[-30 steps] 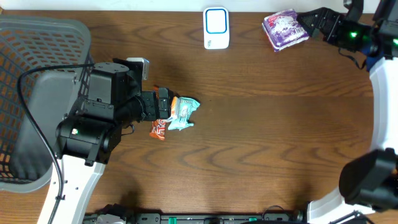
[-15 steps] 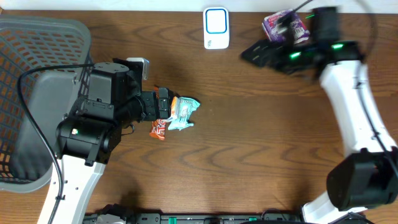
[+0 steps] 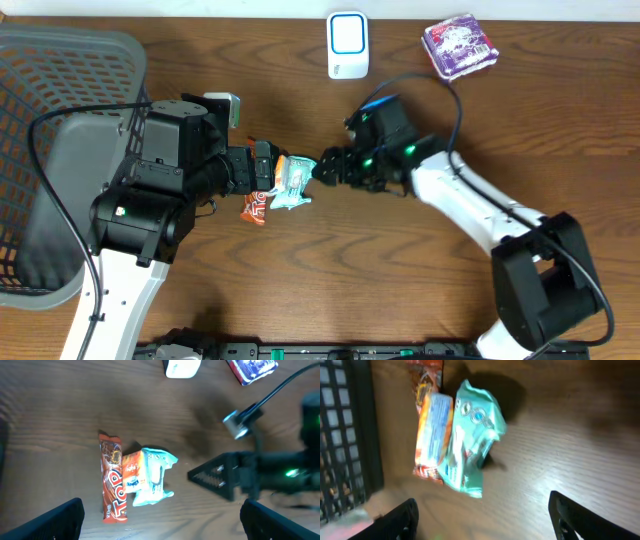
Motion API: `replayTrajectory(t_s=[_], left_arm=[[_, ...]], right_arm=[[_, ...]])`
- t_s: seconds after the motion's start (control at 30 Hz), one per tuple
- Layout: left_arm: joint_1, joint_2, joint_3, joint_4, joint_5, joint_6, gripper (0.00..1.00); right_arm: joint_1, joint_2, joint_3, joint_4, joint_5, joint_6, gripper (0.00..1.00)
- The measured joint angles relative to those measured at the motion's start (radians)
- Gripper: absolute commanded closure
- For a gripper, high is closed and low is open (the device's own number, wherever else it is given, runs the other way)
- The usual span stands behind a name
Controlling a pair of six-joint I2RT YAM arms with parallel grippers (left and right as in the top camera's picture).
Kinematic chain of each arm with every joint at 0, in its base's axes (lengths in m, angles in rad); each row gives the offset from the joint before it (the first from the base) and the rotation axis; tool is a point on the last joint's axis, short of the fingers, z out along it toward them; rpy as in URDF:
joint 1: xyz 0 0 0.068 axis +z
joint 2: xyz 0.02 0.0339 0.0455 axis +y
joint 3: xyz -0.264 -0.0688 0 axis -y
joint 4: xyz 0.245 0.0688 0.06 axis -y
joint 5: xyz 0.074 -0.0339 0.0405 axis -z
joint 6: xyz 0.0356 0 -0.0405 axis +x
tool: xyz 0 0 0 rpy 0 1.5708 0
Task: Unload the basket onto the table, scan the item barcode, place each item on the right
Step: 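Reach the right gripper to the mint-green packet and grasp it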
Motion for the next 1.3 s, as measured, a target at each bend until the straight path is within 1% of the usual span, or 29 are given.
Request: replayTrajectory(t_s=[0.13, 0.3, 0.37, 0.43, 0.47, 0.5, 0.57, 0.67, 0.7, 0.77, 0.83, 0.93, 1.07, 1.13, 1.2, 1.3], left_arm=[[0.0, 0.0, 0.0, 0.0, 0.0, 0.0, 0.01], [0.0, 0.0, 0.0, 0.0, 0.0, 0.0, 0.01], [0.0, 0.0, 0.0, 0.0, 0.0, 0.0, 0.01], [0.0, 0.0, 0.0, 0.0, 0.0, 0.0, 0.01], [0.0, 0.0, 0.0, 0.0, 0.0, 0.0, 0.01], [0.0, 0.0, 0.0, 0.0, 0.0, 0.0, 0.01], [0.0, 0.0, 0.0, 0.0, 0.0, 0.0, 0.01], [0.0, 0.0, 0.0, 0.0, 0.0, 0.0, 0.01], [0.0, 0.0, 0.0, 0.0, 0.0, 0.0, 0.01], [0.0, 0.0, 0.0, 0.0, 0.0, 0.0, 0.01], [0.0, 0.0, 0.0, 0.0, 0.0, 0.0, 0.01], [0.0, 0.0, 0.0, 0.0, 0.0, 0.0, 0.01], [0.0, 0.0, 0.0, 0.0, 0.0, 0.0, 0.01], [0.0, 0.0, 0.0, 0.0, 0.0, 0.0, 0.01], [0.0, 0.0, 0.0, 0.0, 0.0, 0.0, 0.01], [0.0, 0.0, 0.0, 0.0, 0.0, 0.0, 0.01]], right_arm=[[0.043, 0.047, -0.037, 0.109, 0.029, 0.087, 0.22], [0.052, 0.127, -0.042, 0.237, 0.025, 0.168, 0.22], [0.051, 0.16, -0.042, 0.294, 0.006, 0.183, 0.25], [0.051, 0.195, -0.043, 0.357, -0.036, 0.2, 0.33], [0.051, 0.204, -0.041, 0.369, -0.052, 0.207, 0.39], [0.052, 0.209, -0.041, 0.373, -0.064, 0.216, 0.47], [0.052, 0.221, -0.041, 0.371, -0.082, 0.235, 0.68], [0.051, 0.238, -0.042, 0.37, -0.102, 0.253, 0.8], [0.05, 0.239, -0.042, 0.375, -0.111, 0.256, 0.82], [0.048, 0.239, -0.04, 0.378, -0.122, 0.259, 0.99], [0.039, 0.239, -0.036, 0.373, -0.14, 0.25, 0.99], [0.014, 0.239, -0.02, 0.319, -0.161, 0.226, 0.99], [-0.037, 0.215, 0.037, 0.116, -0.126, 0.162, 0.99], [-0.06, 0.185, 0.067, -0.006, -0.068, 0.129, 0.99], [-0.079, 0.14, 0.109, -0.178, 0.046, 0.081, 0.99], [-0.088, 0.067, 0.171, -0.355, 0.239, 0.041, 0.99]])
